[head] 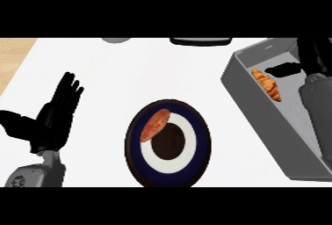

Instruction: Pick the croissant from the plate and place it in the cardboard box

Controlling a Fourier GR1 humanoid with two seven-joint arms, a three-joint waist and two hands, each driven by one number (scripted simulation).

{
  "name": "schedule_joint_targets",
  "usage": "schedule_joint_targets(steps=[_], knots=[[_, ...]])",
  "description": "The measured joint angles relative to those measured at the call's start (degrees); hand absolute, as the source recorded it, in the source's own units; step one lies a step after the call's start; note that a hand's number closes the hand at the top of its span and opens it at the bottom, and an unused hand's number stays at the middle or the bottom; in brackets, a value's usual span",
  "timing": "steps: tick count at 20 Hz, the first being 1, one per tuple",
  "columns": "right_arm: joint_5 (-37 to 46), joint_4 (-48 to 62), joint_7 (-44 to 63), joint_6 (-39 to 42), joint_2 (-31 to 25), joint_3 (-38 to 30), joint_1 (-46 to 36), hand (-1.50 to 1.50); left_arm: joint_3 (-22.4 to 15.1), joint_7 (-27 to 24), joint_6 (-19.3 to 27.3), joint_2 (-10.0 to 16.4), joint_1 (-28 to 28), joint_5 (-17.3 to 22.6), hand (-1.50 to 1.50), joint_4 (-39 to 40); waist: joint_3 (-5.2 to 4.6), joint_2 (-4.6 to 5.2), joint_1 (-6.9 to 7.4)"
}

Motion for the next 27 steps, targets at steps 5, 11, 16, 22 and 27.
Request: schedule_joint_targets(steps=[5,11,16,22,27], knots=[[-10.4,-1.2,-5.3,0.7,1.3,-7.1,-0.4,-1.50,-0.2,0.4,0.5,-0.3,0.9,-0.5,0.00,-1.0,-0.04,-0.34,-0.67],[-25.1,-2.1,-7.0,7.2,1.7,-17.1,-1.1,-1.50,0.8,1.8,0.6,0.3,0.2,0.1,0.00,-1.4,-0.05,-0.51,-1.34],[-33.8,-0.8,-10.6,11.9,-0.9,-23.5,1.7,-1.50,0.2,2.1,0.7,0.1,0.8,-0.7,0.00,-2.3,-0.07,-0.43,-1.24],[-40.1,-0.2,-14.1,13.7,-3.8,-27.2,4.8,-1.50,0.6,0.9,0.3,-0.6,0.6,-0.9,0.00,-1.0,-0.11,-0.40,-1.19],[-44.0,4.5,-18.8,16.7,-8.1,-29.3,6.9,-1.50,0.7,1.4,-0.1,-0.7,1.2,-1.0,0.00,-2.1,-0.09,-0.32,-0.92]])
